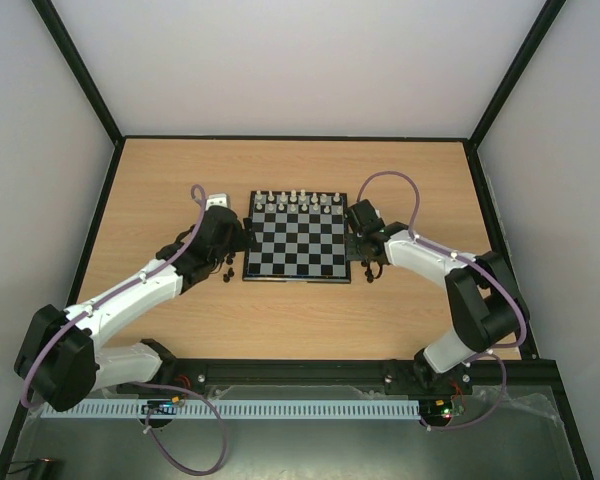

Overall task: Set up the chess pieces on the board
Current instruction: Pick up the chess piece at the center of the board.

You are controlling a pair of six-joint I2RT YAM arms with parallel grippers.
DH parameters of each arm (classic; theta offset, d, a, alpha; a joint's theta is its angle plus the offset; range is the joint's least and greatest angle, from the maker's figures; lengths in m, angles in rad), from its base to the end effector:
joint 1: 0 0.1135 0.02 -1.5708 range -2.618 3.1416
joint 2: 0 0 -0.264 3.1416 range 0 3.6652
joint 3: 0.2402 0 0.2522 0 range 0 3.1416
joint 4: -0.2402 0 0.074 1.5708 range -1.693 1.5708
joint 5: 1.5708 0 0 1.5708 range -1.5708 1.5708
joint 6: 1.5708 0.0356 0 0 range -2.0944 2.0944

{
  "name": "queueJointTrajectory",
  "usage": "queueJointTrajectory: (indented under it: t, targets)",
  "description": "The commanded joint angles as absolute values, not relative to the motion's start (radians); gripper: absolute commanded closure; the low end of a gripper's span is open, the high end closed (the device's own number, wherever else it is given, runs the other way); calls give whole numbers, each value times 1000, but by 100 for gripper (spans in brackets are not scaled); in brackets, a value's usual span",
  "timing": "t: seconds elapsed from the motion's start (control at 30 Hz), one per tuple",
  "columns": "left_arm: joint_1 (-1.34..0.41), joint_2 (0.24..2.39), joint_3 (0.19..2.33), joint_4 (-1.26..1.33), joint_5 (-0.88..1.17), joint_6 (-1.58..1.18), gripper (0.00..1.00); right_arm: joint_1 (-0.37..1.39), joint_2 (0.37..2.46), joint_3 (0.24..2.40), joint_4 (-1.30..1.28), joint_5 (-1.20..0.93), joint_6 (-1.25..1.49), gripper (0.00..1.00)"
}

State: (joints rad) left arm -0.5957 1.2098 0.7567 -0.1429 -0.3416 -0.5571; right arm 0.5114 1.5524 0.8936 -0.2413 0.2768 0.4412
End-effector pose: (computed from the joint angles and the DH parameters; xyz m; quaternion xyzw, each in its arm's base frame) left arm 0.2238 -0.1373 0.2468 -0.0628 0.8721 -0.1256 0.4688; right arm 0.2776 0.1446 0.1901 0.0126 0.9363 0.0337 0.3494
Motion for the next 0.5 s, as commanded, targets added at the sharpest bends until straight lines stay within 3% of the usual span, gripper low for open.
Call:
queueJointTrajectory:
  t: [0.0,0.23,0.47]
  targets:
    - [-602,1210,784,-143,-354,-547,1,517,1575,917,-264,279,436,90]
    - [-602,1210,784,-144,-356,-547,0,517,1577,918,-267,284,437,98]
    - [-603,1210,786,-145,-360,-546,1,520,1513,912,-274,269,433,99]
